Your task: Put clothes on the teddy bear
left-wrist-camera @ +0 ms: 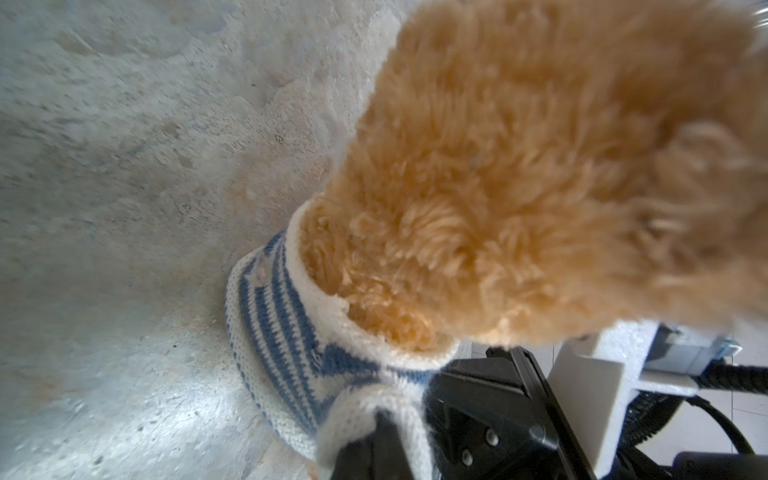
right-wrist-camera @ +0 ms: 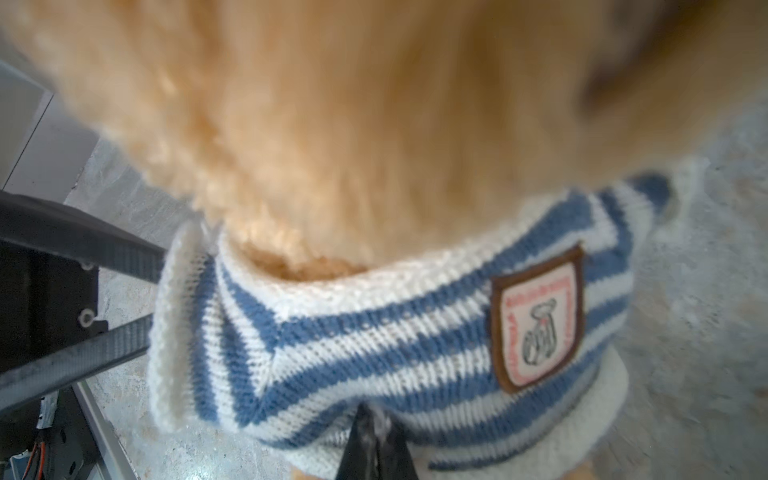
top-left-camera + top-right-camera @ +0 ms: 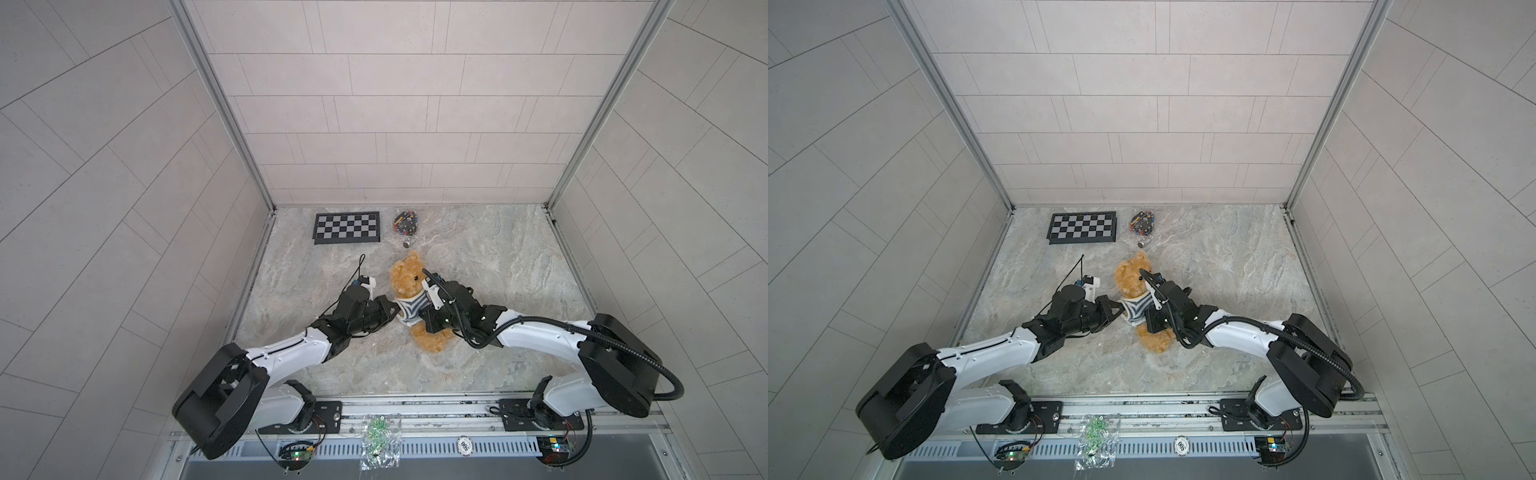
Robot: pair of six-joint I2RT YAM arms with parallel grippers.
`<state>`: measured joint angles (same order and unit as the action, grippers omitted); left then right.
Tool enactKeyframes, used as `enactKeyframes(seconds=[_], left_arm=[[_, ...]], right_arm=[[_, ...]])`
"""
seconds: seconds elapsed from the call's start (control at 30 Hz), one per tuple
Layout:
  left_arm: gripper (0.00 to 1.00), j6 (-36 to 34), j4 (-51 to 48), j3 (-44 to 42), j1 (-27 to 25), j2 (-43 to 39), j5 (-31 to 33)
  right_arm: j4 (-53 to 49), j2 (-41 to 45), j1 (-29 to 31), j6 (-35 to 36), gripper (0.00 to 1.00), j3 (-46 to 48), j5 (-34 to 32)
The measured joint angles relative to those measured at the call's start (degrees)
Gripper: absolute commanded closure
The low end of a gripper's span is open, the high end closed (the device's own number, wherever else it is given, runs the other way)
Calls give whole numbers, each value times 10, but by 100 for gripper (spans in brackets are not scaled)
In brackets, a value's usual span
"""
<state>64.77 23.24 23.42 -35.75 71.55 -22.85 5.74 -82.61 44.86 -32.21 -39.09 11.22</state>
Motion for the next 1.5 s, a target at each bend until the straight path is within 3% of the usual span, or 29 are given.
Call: enactKeyframes(seconds=[0.23, 0.43, 0.6, 0.83, 0.93, 1.07, 1.23, 1.5], left_arm=[[100, -31, -16, -12, 18, -22, -42], [100, -99, -75, -10, 58, -35, -125], [100, -151, -132, 8, 72, -42, -176], [100, -126, -121, 9, 81, -44, -186], [100, -91, -89, 8, 77, -43, -184], [100, -52, -55, 8, 48, -42, -173], [100, -11, -32, 7, 17, -42, -151], [100, 19, -13, -2, -9, -44, -116]], right_arm=[[-3, 7, -6, 0, 100, 19, -2], [-26, 13, -37, -2, 100, 36, -26], [-31, 24, -69, 0, 100, 51, -3], [-101, 171, -37, 3, 54, 50, -5], [-106, 227, -2, 6, 43, 46, -7], [-107, 243, 50, 4, 42, 28, -16], [-107, 199, 101, -1, 39, 26, -23], [-111, 139, 118, -12, 39, 27, -66]])
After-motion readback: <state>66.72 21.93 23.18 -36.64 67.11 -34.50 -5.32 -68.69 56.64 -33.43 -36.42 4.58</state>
